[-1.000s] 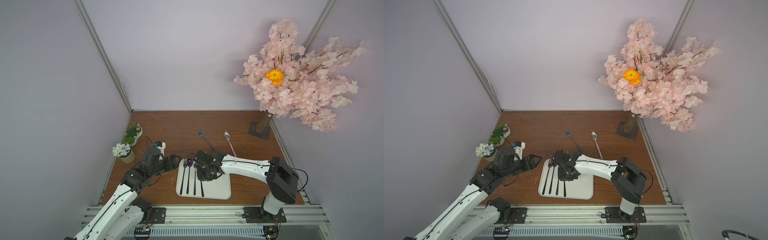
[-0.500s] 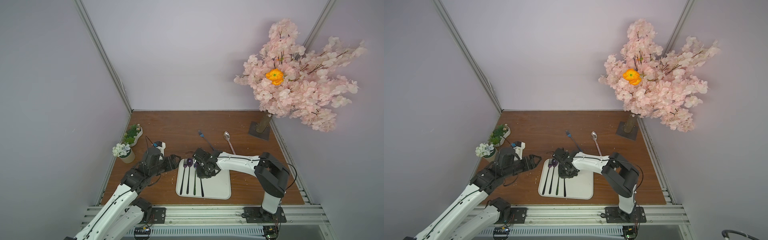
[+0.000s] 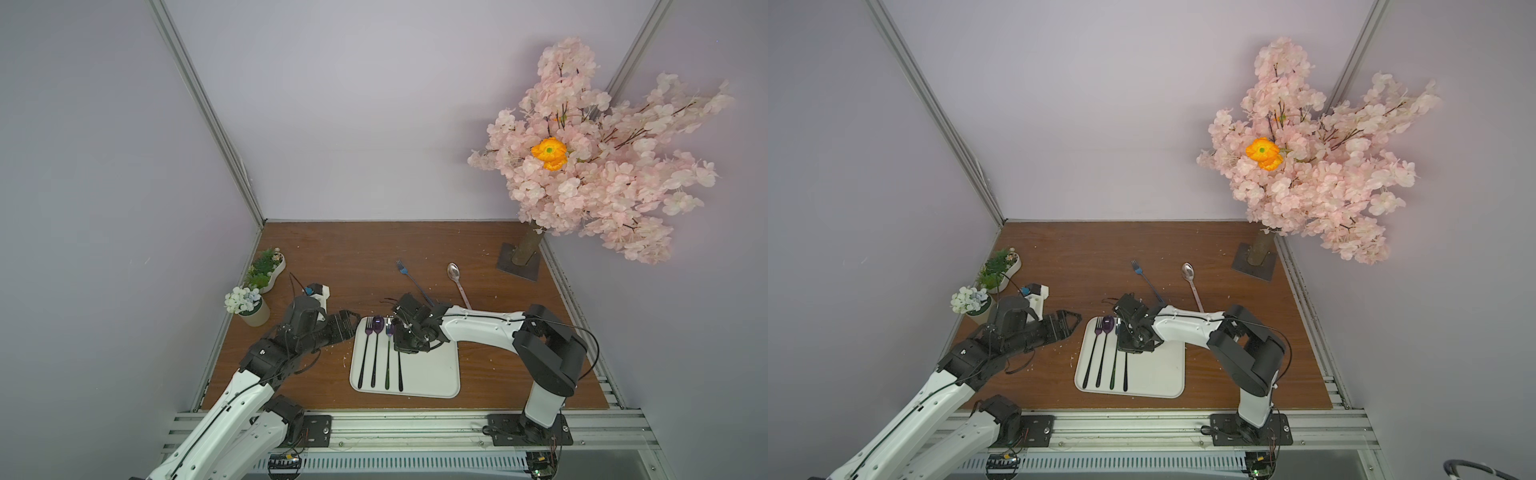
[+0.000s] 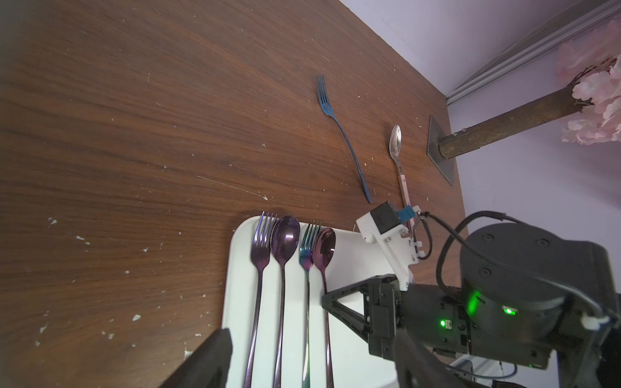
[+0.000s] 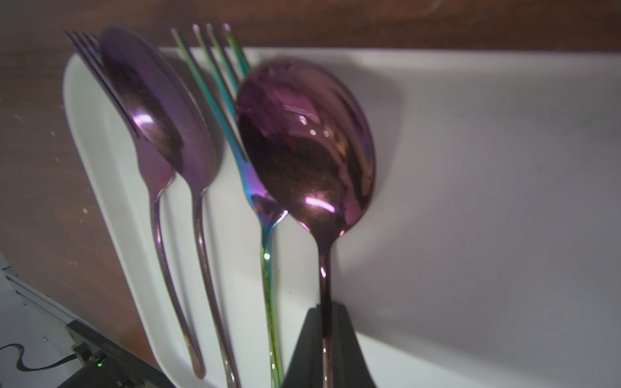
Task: Set the spoon and fork side by side
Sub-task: Adjust the spoon on the tray.
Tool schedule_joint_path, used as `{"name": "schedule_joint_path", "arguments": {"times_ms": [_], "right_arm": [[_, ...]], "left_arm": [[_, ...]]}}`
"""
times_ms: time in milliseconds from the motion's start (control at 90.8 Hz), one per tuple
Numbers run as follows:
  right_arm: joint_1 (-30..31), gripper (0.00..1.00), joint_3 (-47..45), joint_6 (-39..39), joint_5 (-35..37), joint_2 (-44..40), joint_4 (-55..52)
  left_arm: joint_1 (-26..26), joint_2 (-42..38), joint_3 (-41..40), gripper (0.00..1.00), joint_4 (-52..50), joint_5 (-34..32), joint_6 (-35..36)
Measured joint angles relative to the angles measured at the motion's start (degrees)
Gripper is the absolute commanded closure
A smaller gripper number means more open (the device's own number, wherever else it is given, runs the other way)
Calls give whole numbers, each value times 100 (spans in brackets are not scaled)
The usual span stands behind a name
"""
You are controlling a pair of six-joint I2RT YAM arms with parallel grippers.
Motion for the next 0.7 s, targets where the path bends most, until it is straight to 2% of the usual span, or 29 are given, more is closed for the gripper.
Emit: {"name": "schedule_joint_path", "arguments": {"times_ms": [705], "right_arm": [[2,94,-254,472,219,-216,133]], "left_arm": [[0,-118,0,22,-7,-44,0]]}}
